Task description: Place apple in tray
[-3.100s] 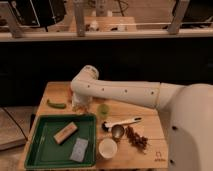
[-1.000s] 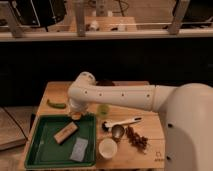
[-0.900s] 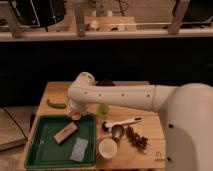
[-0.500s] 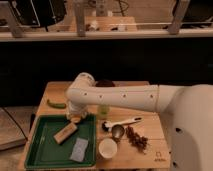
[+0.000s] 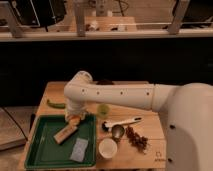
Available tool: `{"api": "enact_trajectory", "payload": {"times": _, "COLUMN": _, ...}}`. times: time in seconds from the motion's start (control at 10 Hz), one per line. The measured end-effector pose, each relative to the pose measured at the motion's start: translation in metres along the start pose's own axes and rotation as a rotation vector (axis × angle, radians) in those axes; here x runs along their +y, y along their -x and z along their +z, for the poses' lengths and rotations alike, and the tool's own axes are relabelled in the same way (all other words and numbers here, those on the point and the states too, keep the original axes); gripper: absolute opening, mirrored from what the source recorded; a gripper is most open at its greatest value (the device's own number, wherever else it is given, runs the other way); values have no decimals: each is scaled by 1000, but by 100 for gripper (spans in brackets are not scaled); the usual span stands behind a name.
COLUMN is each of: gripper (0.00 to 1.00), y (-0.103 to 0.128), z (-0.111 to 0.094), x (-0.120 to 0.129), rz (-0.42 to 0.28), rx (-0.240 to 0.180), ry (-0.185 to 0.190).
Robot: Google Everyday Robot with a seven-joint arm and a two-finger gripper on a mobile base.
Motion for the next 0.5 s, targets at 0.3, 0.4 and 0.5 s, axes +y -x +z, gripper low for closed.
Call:
{"api": "enact_trajectory", "payload": {"times": 0.3, "gripper": 4, "y": 13, "z": 7, "x": -5, "rz": -9, "rx": -73, "ry": -1}}
{"api": "enact_trajectory", "payload": {"times": 0.4, "gripper": 4, "y": 17, "z": 8, "x": -6, "rz": -6, "rx": -93, "ry": -1}}
{"api": "enact_trajectory", "payload": {"times": 0.5, "gripper": 4, "y": 23, "z": 9, "x": -6, "rz": 2, "rx": -120, "ry": -2}}
